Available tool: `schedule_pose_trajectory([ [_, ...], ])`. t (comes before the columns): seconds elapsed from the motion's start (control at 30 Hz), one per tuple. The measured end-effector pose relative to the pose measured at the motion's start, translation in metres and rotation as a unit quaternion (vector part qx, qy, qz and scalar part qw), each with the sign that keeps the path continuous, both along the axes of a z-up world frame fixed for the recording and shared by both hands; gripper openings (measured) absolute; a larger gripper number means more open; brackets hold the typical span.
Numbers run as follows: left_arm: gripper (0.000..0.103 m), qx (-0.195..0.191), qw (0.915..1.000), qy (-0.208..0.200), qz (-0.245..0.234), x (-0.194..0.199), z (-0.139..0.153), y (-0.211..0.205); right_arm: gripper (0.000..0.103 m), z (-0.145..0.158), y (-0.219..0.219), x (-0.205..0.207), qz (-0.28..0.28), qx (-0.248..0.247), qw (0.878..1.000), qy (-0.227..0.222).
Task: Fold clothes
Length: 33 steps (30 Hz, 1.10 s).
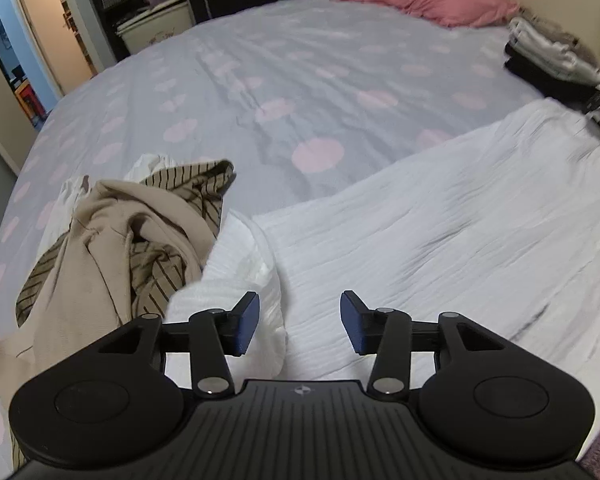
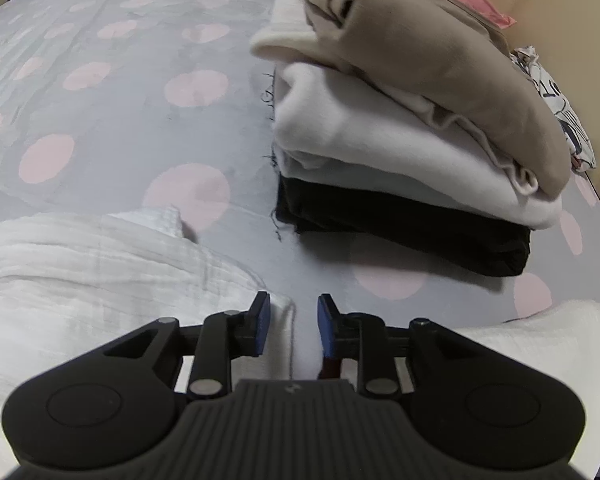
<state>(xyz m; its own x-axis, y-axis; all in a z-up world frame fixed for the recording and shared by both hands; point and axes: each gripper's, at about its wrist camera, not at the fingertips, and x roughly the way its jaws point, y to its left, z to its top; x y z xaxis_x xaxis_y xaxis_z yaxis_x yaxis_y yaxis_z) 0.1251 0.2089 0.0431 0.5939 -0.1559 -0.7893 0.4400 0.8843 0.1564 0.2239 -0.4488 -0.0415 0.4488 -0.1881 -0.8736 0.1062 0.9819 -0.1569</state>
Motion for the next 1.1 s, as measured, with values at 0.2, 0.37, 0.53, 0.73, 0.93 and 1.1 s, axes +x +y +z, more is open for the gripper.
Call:
schedule_pose_trajectory([
  [0.2,0.058,-0.009,0.9975,-0.029,0.064,0.007,0.005,0.015,0.032,0.0,0.0,0.0,0.006,0.004,1.0,-0.001],
  [0.37,0.046,0.068,0.9963,0.0,0.052,0.019,-0.02,-0.007,0.034,0.001,0.004,0.001,0.014,0.006,1.0,-0.002],
  [0.53,0.011,0.052,0.9944,0.036,0.085,0.021,-0.02,0.005,0.035,0.001,0.004,0.0,0.019,0.009,1.0,0.0],
  [0.73,0.008,0.065,0.9877,0.072,0.123,0.009,-0.018,0.024,0.037,0.001,0.001,-0.002,0.022,0.003,1.0,0.007],
  [0.93,0.011,0.106,0.9663,0.135,0.191,-0.003,-0.027,0.051,0.041,0.002,0.0,-0.005,0.025,0.006,1.0,0.009],
  [1.1,0.017,0.12,0.9635,0.141,0.194,-0.014,-0.028,0.065,0.042,0.003,0.0,-0.007,0.027,0.008,1.0,0.01],
])
